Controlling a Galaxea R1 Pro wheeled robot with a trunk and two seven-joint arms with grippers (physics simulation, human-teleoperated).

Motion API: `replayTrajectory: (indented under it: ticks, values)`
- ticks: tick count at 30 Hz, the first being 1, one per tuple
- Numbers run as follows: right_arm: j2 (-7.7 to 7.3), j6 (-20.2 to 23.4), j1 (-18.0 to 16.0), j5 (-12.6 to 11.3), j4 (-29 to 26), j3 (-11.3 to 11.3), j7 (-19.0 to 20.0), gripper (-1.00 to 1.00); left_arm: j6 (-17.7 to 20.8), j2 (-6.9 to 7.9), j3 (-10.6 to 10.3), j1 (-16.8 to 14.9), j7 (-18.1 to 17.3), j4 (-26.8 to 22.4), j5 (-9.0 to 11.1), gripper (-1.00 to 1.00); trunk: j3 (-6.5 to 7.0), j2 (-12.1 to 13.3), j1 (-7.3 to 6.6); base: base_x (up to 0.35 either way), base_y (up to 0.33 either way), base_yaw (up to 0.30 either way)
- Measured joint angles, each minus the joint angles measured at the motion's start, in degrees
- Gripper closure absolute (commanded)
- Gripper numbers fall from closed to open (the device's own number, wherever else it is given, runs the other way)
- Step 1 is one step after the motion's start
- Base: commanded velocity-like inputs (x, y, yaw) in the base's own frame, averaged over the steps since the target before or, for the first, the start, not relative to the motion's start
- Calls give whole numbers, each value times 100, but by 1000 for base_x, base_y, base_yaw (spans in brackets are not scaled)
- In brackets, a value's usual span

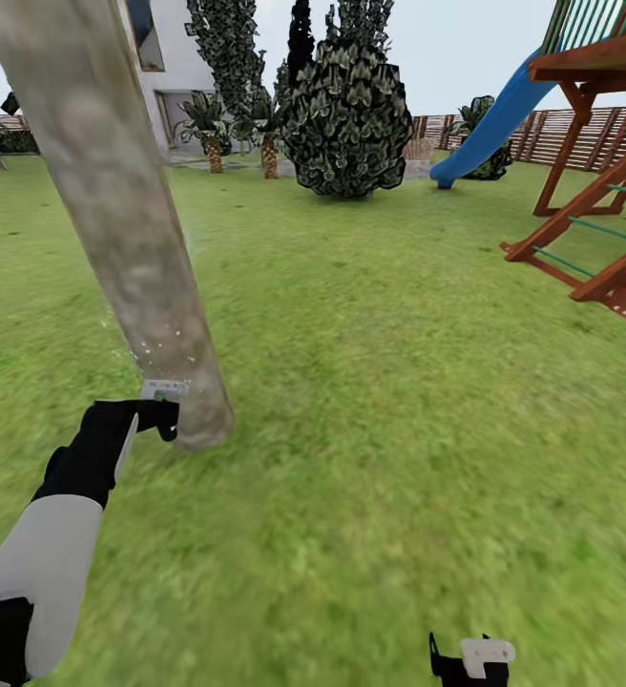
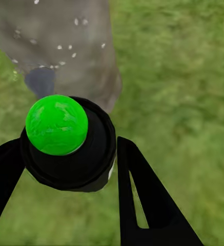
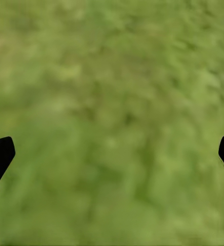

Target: In the garden, pick up the pesticide atomizer on the floor and spray pesticide onto both trees until each tree trunk is fully covered.

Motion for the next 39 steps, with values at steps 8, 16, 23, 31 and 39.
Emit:
replayTrajectory:
  ticks: [8, 16, 23, 31, 39]
  values:
    - [1, -1, -1, 0, 2, 0, 0, -100, 3, 167, -52, 17, -8, 0, 50, 100, 0, 0, 3, 90, -236, 202]
    - [0, -1, 0, 0, 0, 0, -1, -100, -3, 160, -53, 27, 0, 31, 33, 100, 0, 0, 2, 39, -272, 187]
    - [-41, -1, 0, 1, 0, -1, 5, -100, -6, 147, -52, 32, 0, 89, 61, 100, 0, 0, 2, 45, -273, 3]
    - [-46, -1, 0, 0, 0, 0, 7, -100, 3, 147, -45, 32, 0, 36, 62, 100, 0, 0, 3, 0, -273, 2]
    - [-43, -1, -2, 0, 2, 0, 8, -100, 5, 149, -44, 33, 1, 33, 58, 100, 0, 0, 1, 67, -272, 229]
